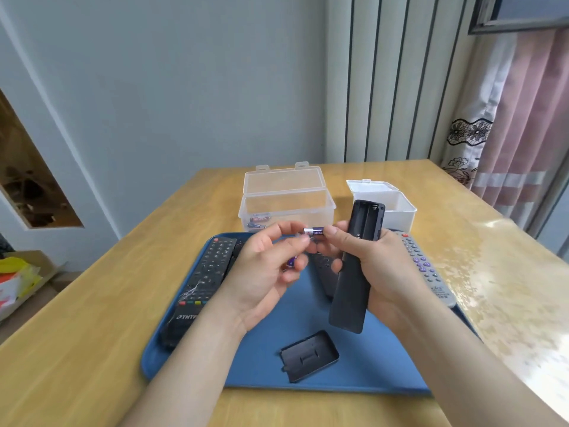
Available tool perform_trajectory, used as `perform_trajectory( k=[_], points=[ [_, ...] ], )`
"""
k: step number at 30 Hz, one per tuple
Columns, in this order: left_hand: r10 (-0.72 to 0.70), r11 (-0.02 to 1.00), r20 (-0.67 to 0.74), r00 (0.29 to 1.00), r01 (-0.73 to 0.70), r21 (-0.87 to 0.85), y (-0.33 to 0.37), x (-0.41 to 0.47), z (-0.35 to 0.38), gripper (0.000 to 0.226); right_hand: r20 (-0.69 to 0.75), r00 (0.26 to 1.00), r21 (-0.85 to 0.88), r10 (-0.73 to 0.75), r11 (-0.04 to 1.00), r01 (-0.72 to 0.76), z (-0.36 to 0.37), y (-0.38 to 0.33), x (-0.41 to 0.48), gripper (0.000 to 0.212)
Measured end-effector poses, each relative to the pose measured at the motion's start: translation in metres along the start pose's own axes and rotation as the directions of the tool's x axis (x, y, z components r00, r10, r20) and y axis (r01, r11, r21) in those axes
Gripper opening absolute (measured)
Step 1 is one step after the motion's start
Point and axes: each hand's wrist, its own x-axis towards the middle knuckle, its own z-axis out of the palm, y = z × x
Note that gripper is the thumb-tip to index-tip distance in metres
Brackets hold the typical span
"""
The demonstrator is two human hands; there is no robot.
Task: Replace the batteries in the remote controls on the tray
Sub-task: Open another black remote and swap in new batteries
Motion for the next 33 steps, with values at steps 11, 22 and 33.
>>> perform_trajectory(
  k=[11,22,33],
  points=[
    [0.06,0.996,-0.105,0.993,-0.067,-0.059,0.0,0.002,-0.004,0.015,0.162,0.987,-0.059,0.008,0.998,0.002,0.005,-0.003,-0.006,0.014],
    [0.051,0.987,-0.148,0.988,-0.072,-0.143,-0.002,0.003,-0.001,0.024,0.125,0.992,-0.04,-0.025,0.999,0.03,0.011,0.005,-0.004,0.009],
    [0.241,0.969,-0.233,0.942,-0.246,0.009,0.008,-0.003,0.002,0.019,0.065,0.997,-0.184,0.04,0.983,-0.028,0.012,0.017,-0.002,0.009]
  ],
)
